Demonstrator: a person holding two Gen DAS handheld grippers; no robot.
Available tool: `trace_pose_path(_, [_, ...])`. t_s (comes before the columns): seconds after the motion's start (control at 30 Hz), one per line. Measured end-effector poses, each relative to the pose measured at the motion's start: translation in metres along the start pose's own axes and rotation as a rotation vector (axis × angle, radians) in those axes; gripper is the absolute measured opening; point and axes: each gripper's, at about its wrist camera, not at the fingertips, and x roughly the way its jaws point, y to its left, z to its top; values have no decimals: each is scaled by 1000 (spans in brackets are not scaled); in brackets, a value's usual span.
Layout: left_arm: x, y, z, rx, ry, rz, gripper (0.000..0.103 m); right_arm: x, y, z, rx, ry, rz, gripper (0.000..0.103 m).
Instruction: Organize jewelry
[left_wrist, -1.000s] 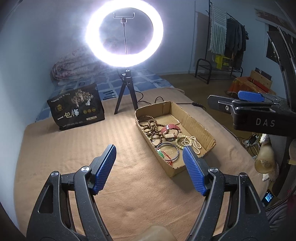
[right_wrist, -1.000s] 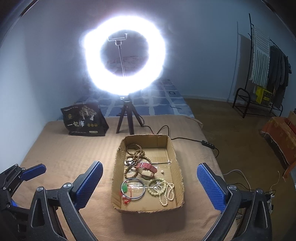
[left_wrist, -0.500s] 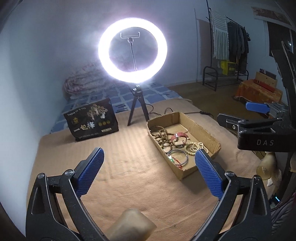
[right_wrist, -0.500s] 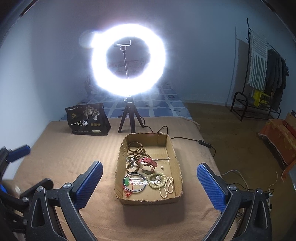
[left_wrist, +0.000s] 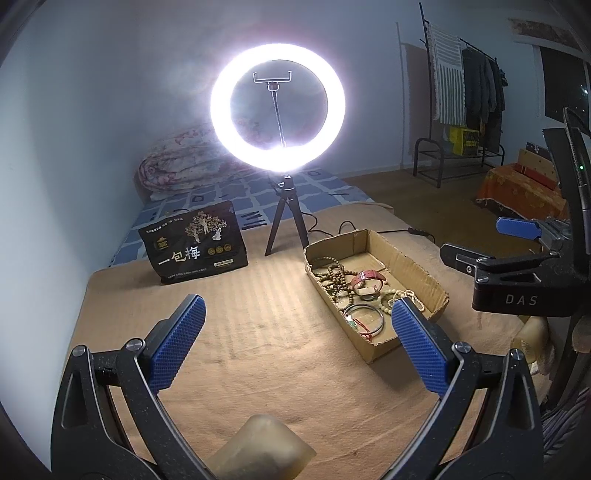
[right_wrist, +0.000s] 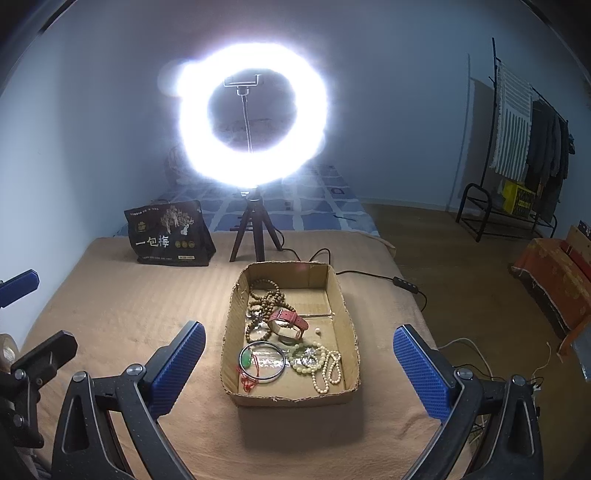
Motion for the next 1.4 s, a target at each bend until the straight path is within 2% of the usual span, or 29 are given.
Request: trace_pose_path(1.4, [-3,-4,2,-8,-8,-2,102,4,-3,-5,-10,21,-4,103])
